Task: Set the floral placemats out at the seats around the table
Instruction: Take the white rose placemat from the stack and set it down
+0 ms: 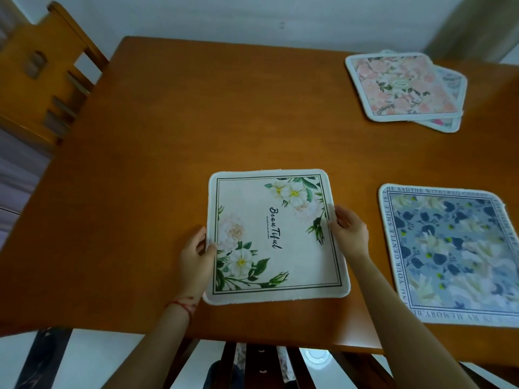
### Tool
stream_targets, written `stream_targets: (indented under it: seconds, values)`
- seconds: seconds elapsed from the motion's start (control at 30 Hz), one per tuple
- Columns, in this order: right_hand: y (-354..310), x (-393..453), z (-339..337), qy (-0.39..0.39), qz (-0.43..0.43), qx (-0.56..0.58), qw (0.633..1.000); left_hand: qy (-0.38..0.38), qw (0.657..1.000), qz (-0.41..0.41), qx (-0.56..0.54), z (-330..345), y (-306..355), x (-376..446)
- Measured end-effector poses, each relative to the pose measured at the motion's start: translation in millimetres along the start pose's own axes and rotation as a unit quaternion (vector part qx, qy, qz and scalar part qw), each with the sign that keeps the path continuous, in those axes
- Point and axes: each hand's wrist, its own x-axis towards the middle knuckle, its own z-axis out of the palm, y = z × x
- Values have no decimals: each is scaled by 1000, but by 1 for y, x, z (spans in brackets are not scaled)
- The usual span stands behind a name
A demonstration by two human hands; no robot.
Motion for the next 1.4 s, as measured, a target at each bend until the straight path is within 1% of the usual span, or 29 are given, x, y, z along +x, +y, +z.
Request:
stream_targets:
  seconds: [0.13,0.2,0.3,0.43,0.6,0.77,0.83,0.93,1.03,1.27,1.4]
  values:
    - [16,-22,-6,17,11,7,1000,-41,998,38,31,2,18,20]
    - [21,-30,-5,17,21,19,999,-49,997,43,34,3,25,28]
    - [20,-31,-2,17,32,18,999,-43,998,41,25,6,28,30]
    - [13,-21,2,10,38,0,999,-13,998,43,37,8,19,18]
    - [9,-4,6,-9,32,-21,999,26,1000,12,0,9,7,0]
    - [-4,13,15,-31,31,-22,999,48,996,-54,-60,8,-11,-16]
    - [-10,20,20,-37,23,-28,999,59,993,-65,-81,8,-16,-23]
    - [-18,28,26,-49,15,-39,998,66,992,-68,-81,8,-23,-37]
    - [-24,34,30,-53,19,-40,998,56,993,-75,-75,9,-28,-47]
    - [-22,11,24,15,36,-8,999,38,998,-33,-24,-4,-29,-30]
    - [-10,-13,17,40,60,15,997,3,1000,17,22,-8,-15,-4]
